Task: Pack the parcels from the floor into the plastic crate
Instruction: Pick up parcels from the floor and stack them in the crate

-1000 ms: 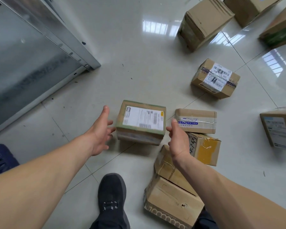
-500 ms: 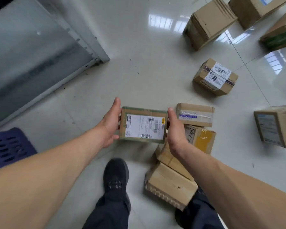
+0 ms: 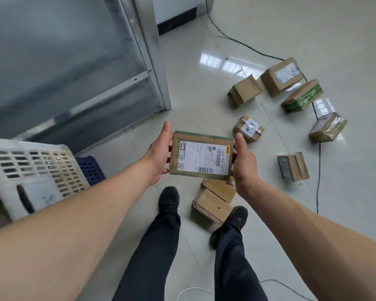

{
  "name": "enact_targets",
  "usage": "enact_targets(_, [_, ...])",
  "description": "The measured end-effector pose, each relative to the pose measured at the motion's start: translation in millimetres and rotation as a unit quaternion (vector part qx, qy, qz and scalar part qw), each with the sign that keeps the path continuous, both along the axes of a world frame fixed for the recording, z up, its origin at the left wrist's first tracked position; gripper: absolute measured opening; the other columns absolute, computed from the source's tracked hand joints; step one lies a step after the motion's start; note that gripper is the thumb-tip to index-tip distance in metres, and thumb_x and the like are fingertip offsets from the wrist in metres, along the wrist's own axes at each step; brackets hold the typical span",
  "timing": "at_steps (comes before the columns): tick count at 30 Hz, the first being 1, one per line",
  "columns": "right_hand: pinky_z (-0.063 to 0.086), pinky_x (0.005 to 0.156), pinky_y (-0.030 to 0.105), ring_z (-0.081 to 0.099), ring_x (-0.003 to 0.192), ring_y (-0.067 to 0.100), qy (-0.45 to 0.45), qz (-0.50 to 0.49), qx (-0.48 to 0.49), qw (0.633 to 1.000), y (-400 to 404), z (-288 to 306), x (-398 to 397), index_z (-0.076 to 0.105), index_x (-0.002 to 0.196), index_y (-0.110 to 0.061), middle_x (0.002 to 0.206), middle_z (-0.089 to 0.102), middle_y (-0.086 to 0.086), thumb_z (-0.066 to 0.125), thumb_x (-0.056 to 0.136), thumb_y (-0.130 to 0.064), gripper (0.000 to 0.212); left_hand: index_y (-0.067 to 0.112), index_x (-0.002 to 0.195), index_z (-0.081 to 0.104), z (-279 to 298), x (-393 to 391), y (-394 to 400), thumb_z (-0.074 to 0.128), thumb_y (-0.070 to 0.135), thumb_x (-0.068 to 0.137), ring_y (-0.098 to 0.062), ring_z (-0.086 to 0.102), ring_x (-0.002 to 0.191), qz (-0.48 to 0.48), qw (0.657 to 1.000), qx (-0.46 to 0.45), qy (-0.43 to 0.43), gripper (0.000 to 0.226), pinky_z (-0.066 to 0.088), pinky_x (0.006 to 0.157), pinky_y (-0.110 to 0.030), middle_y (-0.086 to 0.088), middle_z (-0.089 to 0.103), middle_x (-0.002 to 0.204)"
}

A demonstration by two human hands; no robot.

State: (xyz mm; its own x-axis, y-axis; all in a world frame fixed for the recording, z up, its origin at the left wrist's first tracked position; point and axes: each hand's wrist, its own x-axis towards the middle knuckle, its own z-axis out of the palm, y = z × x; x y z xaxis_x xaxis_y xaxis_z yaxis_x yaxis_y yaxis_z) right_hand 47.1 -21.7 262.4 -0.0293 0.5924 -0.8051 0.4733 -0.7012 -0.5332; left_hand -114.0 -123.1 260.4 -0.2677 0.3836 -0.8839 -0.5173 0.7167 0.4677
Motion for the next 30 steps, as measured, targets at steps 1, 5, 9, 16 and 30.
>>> enact_targets(1, [0.052, 0.101, 0.055, 0.073, 0.088, 0.025, 0.007, -0.001, 0.011, 1.000, -3, 24, -3, 0.072, 0.097, -0.021, 0.089, 0.078, 0.002, 0.046, 0.073, -0.081, 0.069, 0.040, 0.126, 0.060, 25, -2, -4, 0.016, 0.082, 0.086, -0.026, 0.059, 0.112, -0.001, 1.000, 0.012, 0.001, 0.073, 0.040, 0.104, -0.050, 0.002, 0.065, 0.115])
enact_targets(5, [0.054, 0.094, 0.052, 0.074, 0.082, 0.026, 0.027, 0.027, 0.061, 0.997, -12, 103, -11, 0.070, 0.084, -0.020, 0.082, 0.078, 0.003, 0.043, 0.060, -0.083, 0.073, 0.040, 0.120, 0.063, 107, -11, -20, 0.019, 0.087, 0.080, -0.031, 0.058, 0.115, 0.016, 0.998, 0.064, 0.019, 0.075, 0.044, 0.102, -0.053, -0.003, 0.064, 0.120])
enact_targets(9, [0.054, 0.089, 0.053, 0.073, 0.084, 0.032, 0.060, 0.090, 0.122, 0.987, -22, 167, -13, 0.071, 0.088, -0.014, 0.092, 0.076, 0.017, 0.044, 0.062, -0.083, 0.079, 0.037, 0.125, 0.061, 167, -10, -42, 0.016, 0.082, 0.086, -0.031, 0.059, 0.114, 0.041, 0.992, 0.111, 0.033, 0.075, 0.044, 0.102, -0.055, -0.004, 0.064, 0.122])
enact_targets(16, [0.051, 0.068, 0.036, 0.066, 0.069, 0.016, 0.143, 0.211, 0.181, 0.950, -57, 244, -5, 0.068, 0.093, -0.016, 0.085, 0.073, 0.007, 0.040, 0.099, -0.065, 0.057, 0.044, 0.128, 0.060, 257, 13, -113, 0.020, 0.089, 0.079, -0.031, 0.057, 0.116, 0.107, 0.979, 0.139, 0.100, 0.078, 0.040, 0.104, -0.057, -0.003, 0.063, 0.125])
enact_targets(30, [0.051, 0.069, 0.037, 0.069, 0.077, 0.024, 0.252, 0.334, 0.197, 0.886, -171, 322, -20, 0.073, 0.103, 0.000, 0.096, 0.076, 0.020, 0.046, 0.085, -0.075, 0.082, 0.034, 0.138, 0.048, 342, 52, -265, 0.019, 0.080, 0.087, -0.022, 0.062, 0.099, 0.251, 0.938, 0.164, 0.172, 0.074, 0.051, 0.089, -0.043, 0.001, 0.066, 0.106])
